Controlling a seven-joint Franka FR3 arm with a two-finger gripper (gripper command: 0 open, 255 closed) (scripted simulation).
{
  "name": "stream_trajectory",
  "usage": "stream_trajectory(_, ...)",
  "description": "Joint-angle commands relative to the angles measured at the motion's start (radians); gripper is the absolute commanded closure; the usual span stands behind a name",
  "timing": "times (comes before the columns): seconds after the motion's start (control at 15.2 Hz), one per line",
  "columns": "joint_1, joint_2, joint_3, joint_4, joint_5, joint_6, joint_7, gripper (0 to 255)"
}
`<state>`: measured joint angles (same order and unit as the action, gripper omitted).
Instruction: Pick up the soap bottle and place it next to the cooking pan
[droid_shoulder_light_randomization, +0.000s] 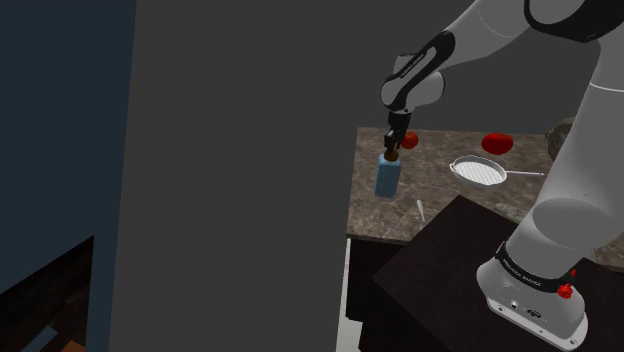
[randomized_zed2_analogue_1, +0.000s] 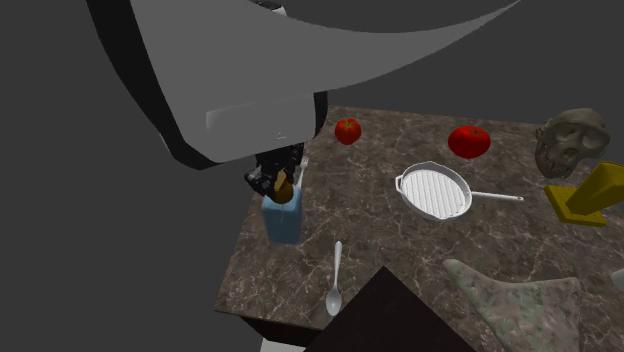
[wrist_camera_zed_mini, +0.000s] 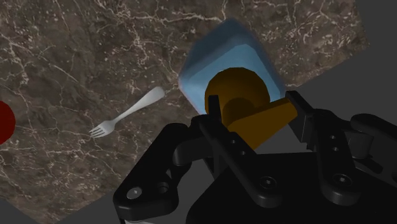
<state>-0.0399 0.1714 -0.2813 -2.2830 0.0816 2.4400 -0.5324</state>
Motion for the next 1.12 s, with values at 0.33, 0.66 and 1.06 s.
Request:
stream_trajectory(0.33, 0.007, -0.071, -0.007, 0.023, -0.034, -0.089, 0.026, 255)
stream_trajectory(0.66, 0.009, -0.115, -0.009, 0.045, -0.053, -0.154, 0.04, 255)
stream_trajectory(1.06, 0.01, -0.162, -0.01, 0.079, -0.072, -0.232, 0.054, 255)
